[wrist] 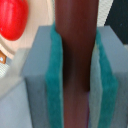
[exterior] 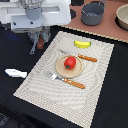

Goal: Interact with the objects in diverse but meaningful ways.

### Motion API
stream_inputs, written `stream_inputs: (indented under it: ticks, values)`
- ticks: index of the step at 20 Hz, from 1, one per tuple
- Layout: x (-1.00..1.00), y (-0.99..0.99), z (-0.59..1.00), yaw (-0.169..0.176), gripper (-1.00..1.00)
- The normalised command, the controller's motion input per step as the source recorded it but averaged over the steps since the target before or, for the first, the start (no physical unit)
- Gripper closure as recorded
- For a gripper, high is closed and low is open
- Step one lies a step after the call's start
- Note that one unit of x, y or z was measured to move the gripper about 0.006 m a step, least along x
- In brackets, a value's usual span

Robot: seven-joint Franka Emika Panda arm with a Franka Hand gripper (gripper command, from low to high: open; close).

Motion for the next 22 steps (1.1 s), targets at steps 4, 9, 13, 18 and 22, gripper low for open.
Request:
stream_inputs:
  ticks: [4,9,13,18,22]
  values:
    - [0.69,-0.57,0.34,0.0,1.0]
    - [0.69,-0.63,0.17,0.0,1.0]
    - [0.68,-0.69,0.07,0.0,1.0]
    - [0.69,-0.68,0.03,0.0,1.0]
    - [0.68,-0.65,0.0,0.0,1.0]
